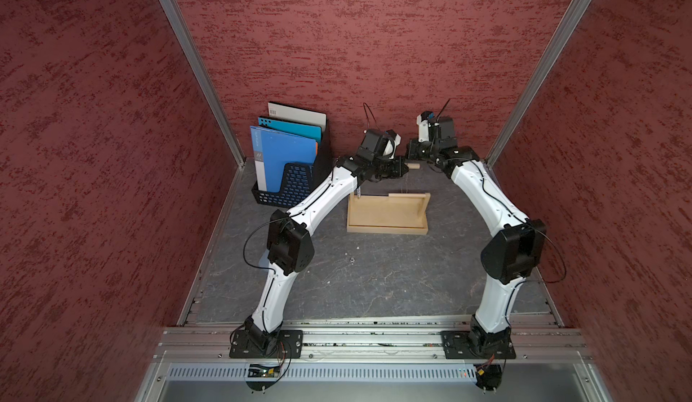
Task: Hang the necklace on the jewelry display stand
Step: Hang the necklace on the stand.
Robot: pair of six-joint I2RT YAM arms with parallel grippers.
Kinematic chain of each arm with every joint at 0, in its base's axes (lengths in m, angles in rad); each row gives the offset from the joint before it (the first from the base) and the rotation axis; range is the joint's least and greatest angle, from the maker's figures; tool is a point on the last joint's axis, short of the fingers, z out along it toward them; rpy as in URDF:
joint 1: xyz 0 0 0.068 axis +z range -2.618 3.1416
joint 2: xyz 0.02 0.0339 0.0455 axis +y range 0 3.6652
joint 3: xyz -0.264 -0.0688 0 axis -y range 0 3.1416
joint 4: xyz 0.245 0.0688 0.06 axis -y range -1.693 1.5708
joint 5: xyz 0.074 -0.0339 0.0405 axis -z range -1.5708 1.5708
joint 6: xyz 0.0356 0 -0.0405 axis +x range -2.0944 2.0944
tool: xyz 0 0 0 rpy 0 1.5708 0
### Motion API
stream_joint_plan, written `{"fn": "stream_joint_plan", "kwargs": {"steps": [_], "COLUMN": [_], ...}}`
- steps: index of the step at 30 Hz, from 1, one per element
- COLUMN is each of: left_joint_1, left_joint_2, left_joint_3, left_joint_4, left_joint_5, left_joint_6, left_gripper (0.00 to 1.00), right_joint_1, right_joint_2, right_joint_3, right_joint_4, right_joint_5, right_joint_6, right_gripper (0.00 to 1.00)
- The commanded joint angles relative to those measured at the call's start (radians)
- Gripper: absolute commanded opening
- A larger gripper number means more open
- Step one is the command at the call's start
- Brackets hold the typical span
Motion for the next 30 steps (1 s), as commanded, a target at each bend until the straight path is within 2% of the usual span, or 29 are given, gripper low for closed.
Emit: {"fn": "stream_joint_plan", "kwargs": {"steps": [1,7,16,24,30], "left_joint_1": [0.025,0.067,0.115,0.147,0.156], "left_joint_2": [-0.097,-0.171,-0.171,-0.146,-0.133], "left_joint_3": [-0.074,-0.177,-0.155,-0.128,-0.115], "left_joint_4": [0.039,0.053,0.013,-0.02,-0.032], "left_joint_5": [-0.023,-0.029,-0.022,-0.003,-0.002], "left_joint_6": [-0.005,-0.01,0.007,0.011,0.015], "left_gripper": [0.0,0.0,0.0,0.0,0.0], "right_joint_1": [0.038,0.075,0.08,0.083,0.095], "right_joint_2": [0.028,0.056,0.029,0.047,0.042], "right_joint_3": [0.054,0.082,0.062,0.058,0.033], "right_joint_4": [-0.035,-0.053,-0.052,-0.068,-0.058], "right_joint_5": [-0.032,-0.031,-0.006,-0.077,-0.081], "right_joint_6": [0.002,0.003,-0.012,-0.018,-0.018], "right_gripper": [0.0,0.0,0.0,0.0,0.0]}}
